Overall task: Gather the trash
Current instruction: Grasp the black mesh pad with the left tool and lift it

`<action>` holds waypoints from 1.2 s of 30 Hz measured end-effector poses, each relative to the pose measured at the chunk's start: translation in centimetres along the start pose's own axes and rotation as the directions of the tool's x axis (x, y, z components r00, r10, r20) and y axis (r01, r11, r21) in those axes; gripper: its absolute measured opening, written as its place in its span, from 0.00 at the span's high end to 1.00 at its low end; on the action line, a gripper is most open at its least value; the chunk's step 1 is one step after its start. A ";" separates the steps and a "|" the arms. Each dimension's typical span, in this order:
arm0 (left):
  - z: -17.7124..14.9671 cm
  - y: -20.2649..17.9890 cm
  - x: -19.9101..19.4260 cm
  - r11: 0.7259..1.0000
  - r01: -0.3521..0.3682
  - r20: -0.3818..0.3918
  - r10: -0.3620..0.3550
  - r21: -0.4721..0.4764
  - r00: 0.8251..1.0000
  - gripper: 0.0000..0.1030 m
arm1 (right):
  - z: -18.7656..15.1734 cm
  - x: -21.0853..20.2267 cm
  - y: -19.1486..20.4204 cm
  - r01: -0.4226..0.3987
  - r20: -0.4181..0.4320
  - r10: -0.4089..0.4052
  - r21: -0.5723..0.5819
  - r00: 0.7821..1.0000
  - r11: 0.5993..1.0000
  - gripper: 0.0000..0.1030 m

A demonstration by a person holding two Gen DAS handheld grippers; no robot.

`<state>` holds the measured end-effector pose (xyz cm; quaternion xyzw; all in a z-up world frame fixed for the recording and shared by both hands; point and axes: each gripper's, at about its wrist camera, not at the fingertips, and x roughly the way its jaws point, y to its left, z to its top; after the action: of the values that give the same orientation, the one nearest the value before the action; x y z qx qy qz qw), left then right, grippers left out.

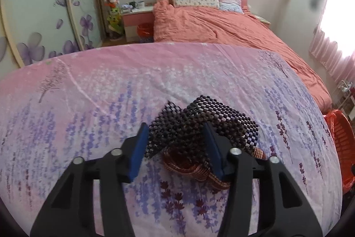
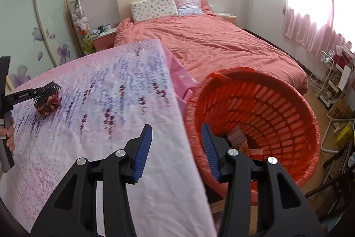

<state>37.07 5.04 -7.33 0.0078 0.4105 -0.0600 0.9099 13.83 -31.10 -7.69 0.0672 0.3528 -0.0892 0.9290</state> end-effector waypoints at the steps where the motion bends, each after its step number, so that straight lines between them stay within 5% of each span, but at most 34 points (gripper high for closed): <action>1: 0.0 0.0 0.2 1.000 0.006 -0.003 -0.006 0.003 1.000 0.73 | 0.0 0.0 0.4 -0.002 -0.003 0.002 -0.007 1.000 1.000 0.54; 4: -0.3 0.2 -0.1 0.999 0.038 0.002 -0.038 -0.001 0.999 0.91 | 0.0 0.1 1.6 -0.007 -0.008 0.007 -0.028 1.000 1.000 0.54; 17: -5.5 7.4 -4.7 0.997 -0.076 0.012 0.076 -0.018 0.997 0.92 | -0.6 1.0 8.0 -0.085 -0.036 0.082 -0.117 0.996 0.989 0.54; 20: -6.7 8.5 -4.9 0.996 -0.081 -0.001 0.081 -0.032 0.997 0.81 | -0.8 1.2 9.8 -0.108 -0.047 0.102 -0.143 0.994 0.984 0.54; 22: -6.8 9.0 -5.3 0.996 -0.077 0.009 0.078 -0.043 0.997 0.61 | -0.9 1.2 11.0 -0.118 -0.052 0.111 -0.165 0.993 0.979 0.54; 25: -6.7 8.9 -5.6 0.997 -0.070 0.031 0.071 -0.038 0.997 0.46 | -0.9 1.1 11.8 -0.122 -0.053 0.114 -0.188 0.992 0.975 0.54; 27: -6.3 8.5 -5.3 0.996 -0.081 0.037 0.082 -0.021 0.996 0.44 | -1.0 1.1 12.3 -0.120 -0.055 0.112 -0.197 0.992 0.973 0.54; 30: -5.9 8.0 -3.9 0.995 -0.104 0.013 0.104 -0.004 0.995 0.46 | -0.8 1.3 13.1 -0.128 -0.065 0.117 -0.197 0.991 0.972 0.54; 32: -5.7 8.1 -2.9 0.994 -0.107 -0.038 0.107 -0.006 0.994 0.66 | -0.8 1.5 13.7 -0.136 -0.071 0.124 -0.200 0.990 0.970 0.54; 36: -5.8 8.3 -2.7 0.994 -0.104 -0.046 0.103 -0.014 0.994 0.69 | -0.3 2.2 15.7 -0.171 -0.082 0.158 -0.196 0.984 0.966 0.53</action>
<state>31.98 13.89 -9.45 0.0230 0.4305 -0.0090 0.9023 18.58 -16.01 -8.42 0.0044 0.3835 0.0269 0.9231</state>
